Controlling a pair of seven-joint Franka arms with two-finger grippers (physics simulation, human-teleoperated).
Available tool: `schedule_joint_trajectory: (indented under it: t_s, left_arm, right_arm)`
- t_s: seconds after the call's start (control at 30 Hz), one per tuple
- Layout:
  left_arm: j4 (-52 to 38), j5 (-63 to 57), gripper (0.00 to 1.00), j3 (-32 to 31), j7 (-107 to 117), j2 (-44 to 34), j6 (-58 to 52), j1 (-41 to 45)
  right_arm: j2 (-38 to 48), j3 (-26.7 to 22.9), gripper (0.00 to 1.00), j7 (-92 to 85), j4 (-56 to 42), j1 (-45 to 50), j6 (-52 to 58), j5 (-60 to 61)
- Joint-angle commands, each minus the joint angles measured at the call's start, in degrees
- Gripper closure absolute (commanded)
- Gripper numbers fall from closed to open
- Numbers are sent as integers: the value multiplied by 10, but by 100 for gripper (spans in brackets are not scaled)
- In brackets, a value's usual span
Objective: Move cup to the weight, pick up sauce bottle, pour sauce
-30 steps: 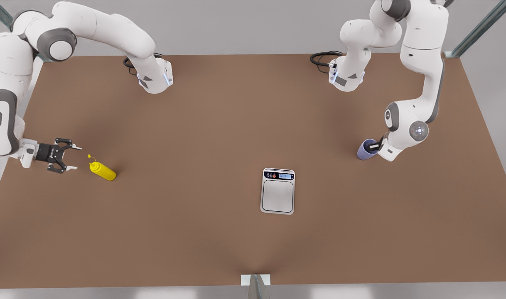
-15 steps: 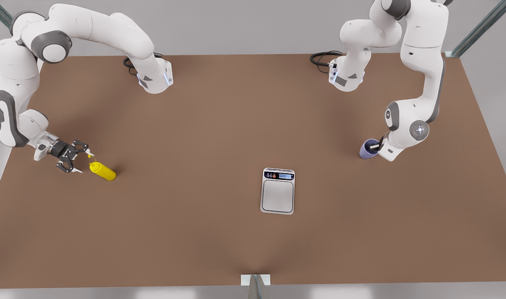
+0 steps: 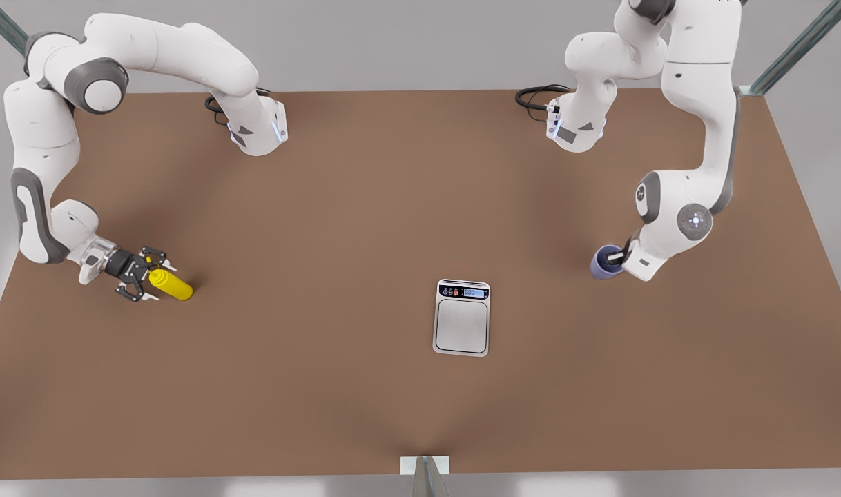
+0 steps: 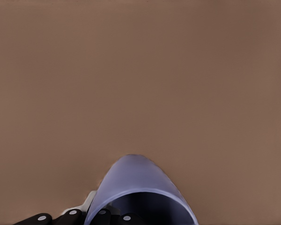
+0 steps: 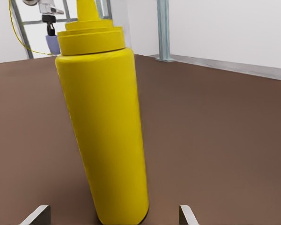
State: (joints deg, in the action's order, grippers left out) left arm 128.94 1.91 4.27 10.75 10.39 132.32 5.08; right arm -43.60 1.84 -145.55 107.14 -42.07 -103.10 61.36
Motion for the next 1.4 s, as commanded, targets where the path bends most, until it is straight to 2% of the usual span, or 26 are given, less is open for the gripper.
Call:
schedule_joint_trajectory:
  t_s: [0.0,0.13,0.27,0.37,0.47,0.63,0.73,0.8,0.93,1.03,1.3,1.37]
  left_arm:
    - [-4,53,79,-3,2,2,0,-1]
    - [-80,76,79,-60,117,51,-12,8]
    - [-125,76,79,-65,210,88,-6,58]
    - [-178,76,79,-103,297,123,-5,69]
    - [-210,75,79,-105,361,142,-7,104]
    - [-287,75,79,-106,434,196,-5,135]
    - [-325,73,79,-105,471,227,-5,161]
    - [-365,72,79,-103,498,255,-6,175]
    - [-389,71,79,-103,534,273,-1,181]
    - [-417,70,79,-100,562,294,1,200]
    - [-410,68,79,-99,573,306,34,220]
    - [-410,68,63,-99,573,306,35,220]
  right_arm:
    - [0,0,0,0,0,2,0,2]
    - [0,0,0,0,-7,15,0,7]
    - [1,1,0,1,-7,19,2,7]
    - [1,3,0,1,-6,23,3,7]
    - [1,4,0,1,-7,29,4,7]
    - [1,4,12,4,-7,36,4,7]
    - [2,5,15,5,-11,44,4,15]
    - [1,5,20,5,-11,44,4,15]
    - [1,6,44,3,-11,52,4,15]
    - [1,6,45,3,-11,52,4,15]
    - [1,6,49,5,-12,52,4,15]
    - [3,6,50,9,-13,52,4,15]
